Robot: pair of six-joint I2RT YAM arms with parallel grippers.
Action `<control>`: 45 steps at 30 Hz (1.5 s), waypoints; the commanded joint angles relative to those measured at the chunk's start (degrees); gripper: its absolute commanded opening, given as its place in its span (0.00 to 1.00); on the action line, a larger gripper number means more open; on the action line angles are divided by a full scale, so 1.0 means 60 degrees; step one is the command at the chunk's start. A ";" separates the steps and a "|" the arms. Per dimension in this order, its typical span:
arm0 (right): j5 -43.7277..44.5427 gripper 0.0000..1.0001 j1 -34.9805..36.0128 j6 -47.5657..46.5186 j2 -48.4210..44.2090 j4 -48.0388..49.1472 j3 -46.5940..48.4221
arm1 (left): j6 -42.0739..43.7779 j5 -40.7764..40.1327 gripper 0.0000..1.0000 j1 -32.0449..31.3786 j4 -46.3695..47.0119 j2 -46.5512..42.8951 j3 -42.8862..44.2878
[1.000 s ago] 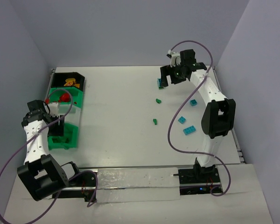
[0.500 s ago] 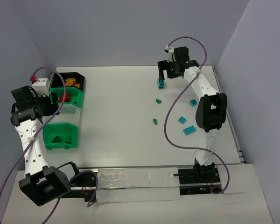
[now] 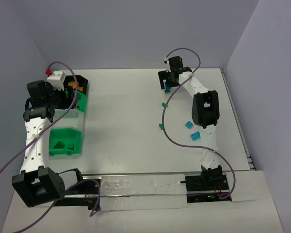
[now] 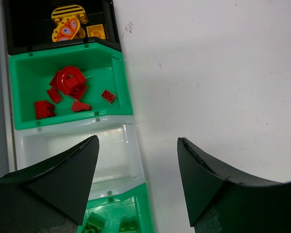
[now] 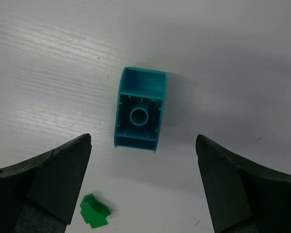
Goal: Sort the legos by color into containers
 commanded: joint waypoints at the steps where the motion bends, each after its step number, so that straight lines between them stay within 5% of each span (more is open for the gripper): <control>1: 0.0697 0.92 0.0058 0.0069 0.0402 -0.0044 0.1140 | -0.0319 -0.0258 0.75 -0.0259 0.0652 0.0170 -0.0058; 8: 0.1157 0.72 0.0229 -0.0207 0.0691 -0.0027 0.1688 | -0.0486 -0.0448 0.75 -0.0462 0.0741 0.0331 -0.0142; 24: 0.0495 0.61 0.0219 -0.0289 0.1042 -0.0933 0.2069 | -0.0515 -0.0507 0.75 -0.0558 0.0542 0.0351 -0.0036; 32: 0.0405 0.29 0.0145 -0.0247 0.1114 -0.1153 0.2128 | -0.0618 -0.0391 0.75 -0.0589 0.0470 0.0483 0.0052; 35: 0.0317 0.08 0.0094 -0.0198 0.0945 -0.1111 0.1877 | -0.0618 -0.0323 0.75 -0.0603 0.0424 0.0480 0.0049; 40: -0.2582 0.00 -0.0344 -0.0067 -0.0310 -0.0825 0.0787 | -0.0609 0.0859 0.78 -0.0603 0.0500 0.0173 -0.0196; 45: -0.7400 0.00 -0.0953 0.0091 -0.3084 0.1393 -0.2073 | -0.0969 0.4556 0.82 -0.0603 0.1245 -0.0687 -0.0871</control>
